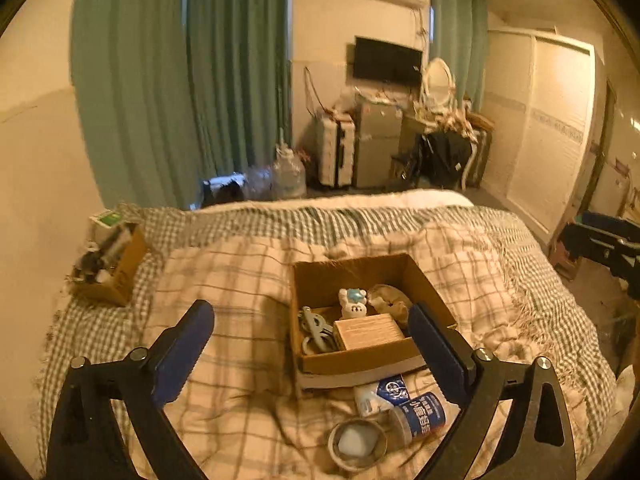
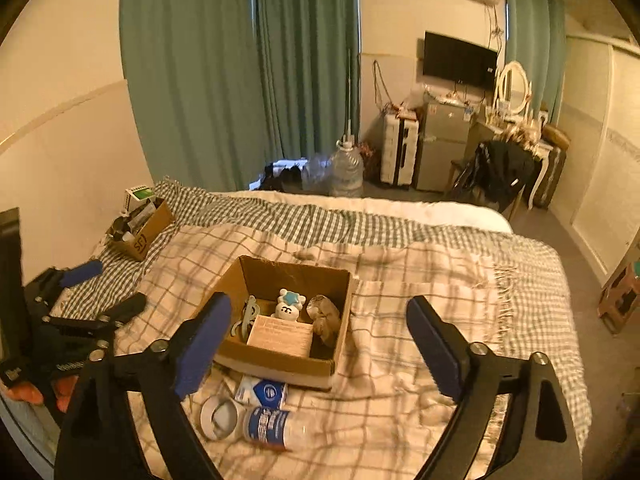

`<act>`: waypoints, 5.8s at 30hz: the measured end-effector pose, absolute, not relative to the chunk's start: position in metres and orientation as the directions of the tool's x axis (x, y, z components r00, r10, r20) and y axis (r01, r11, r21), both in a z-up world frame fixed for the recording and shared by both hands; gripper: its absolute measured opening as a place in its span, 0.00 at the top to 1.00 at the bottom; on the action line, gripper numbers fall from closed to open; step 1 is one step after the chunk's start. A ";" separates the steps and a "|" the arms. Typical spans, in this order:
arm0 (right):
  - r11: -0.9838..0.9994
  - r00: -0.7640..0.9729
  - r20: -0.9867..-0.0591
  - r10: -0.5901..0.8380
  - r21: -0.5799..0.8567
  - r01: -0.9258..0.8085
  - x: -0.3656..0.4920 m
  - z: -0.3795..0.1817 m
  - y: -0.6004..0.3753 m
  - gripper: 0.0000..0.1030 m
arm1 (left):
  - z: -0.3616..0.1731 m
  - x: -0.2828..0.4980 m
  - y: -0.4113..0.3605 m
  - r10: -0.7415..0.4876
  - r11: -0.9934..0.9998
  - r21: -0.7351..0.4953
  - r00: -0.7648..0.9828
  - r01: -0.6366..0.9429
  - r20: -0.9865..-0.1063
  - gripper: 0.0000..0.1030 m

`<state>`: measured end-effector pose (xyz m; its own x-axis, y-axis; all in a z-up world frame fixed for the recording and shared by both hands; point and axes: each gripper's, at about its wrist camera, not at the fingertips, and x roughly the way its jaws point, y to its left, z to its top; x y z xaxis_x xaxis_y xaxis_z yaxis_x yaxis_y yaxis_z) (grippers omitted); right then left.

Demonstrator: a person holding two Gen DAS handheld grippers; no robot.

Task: Organize objects
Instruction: 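Grasp the white tape roll with the left gripper while the right grasps the floss bottle, then carry the tape roll and floss bottle into the cardboard box and release both, then grasp the white earbud case with the left gripper while the right grasps the blue tissue pack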

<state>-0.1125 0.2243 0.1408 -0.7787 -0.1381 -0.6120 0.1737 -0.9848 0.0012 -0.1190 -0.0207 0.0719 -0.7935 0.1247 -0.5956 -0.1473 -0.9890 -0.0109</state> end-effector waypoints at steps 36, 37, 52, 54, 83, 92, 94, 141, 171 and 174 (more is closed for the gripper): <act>-0.985 -0.451 -0.892 -0.037 -0.042 0.164 -0.132 -0.125 0.161 0.01 | -0.119 -0.084 -0.049 0.042 -0.998 -0.064 -0.594 0.017 -0.803 0.00; -0.987 -0.437 -0.898 -0.042 -0.031 0.158 -0.133 -0.128 0.164 0.03 | -0.121 -0.086 -0.047 0.048 -0.998 -0.067 -0.589 0.011 -0.807 0.00; -0.991 -0.545 -0.828 -0.134 0.104 0.085 -0.122 -0.085 0.239 0.12 | -0.158 -0.110 0.035 0.177 -0.979 -0.118 -0.416 -0.164 -0.892 0.00; -0.991 -0.546 -0.826 -0.137 0.111 0.080 -0.123 -0.085 0.245 0.12 | -0.166 -0.114 0.040 0.187 -0.977 -0.127 -0.392 -0.174 -0.901 0.00; -0.986 -0.696 -0.698 -0.169 0.107 0.131 -0.049 -0.002 0.242 0.12 | -0.082 -0.056 0.027 0.120 -0.993 -0.107 -0.558 -0.056 -0.821 0.20; -0.981 -0.764 -0.622 -0.168 0.032 0.189 -0.040 0.060 0.220 0.13 | -0.013 -0.072 0.014 0.104 -0.994 -0.092 -0.676 -0.053 -0.730 0.20; -0.979 -0.777 -0.606 -0.172 0.018 0.203 -0.045 0.074 0.215 0.13 | 0.003 -0.079 0.010 0.099 -0.995 -0.087 -0.698 -0.053 -0.709 0.20; -0.984 -0.747 -0.640 -0.180 0.104 0.148 -0.229 0.071 0.231 0.06 | 0.004 -0.226 0.007 0.102 -0.995 -0.052 -0.729 -0.090 -0.677 0.02; -0.996 -0.728 -0.685 -0.040 -0.032 0.085 -0.085 -0.031 0.227 0.00 | -0.092 -0.095 0.006 -0.010 -0.999 -0.022 -0.725 0.034 -0.688 0.00; -0.998 -0.685 -0.728 -0.027 -0.023 0.063 -0.096 -0.056 0.231 0.00 | -0.116 -0.097 0.009 0.009 -0.999 -0.032 -0.687 0.021 -0.726 0.00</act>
<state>-0.0959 0.2308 -0.0559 -0.6849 -0.0268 -0.7282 0.0631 -0.9977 -0.0226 -0.0966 0.0087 -0.1159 -0.6872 0.0088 -0.7264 0.0206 -0.9993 -0.0316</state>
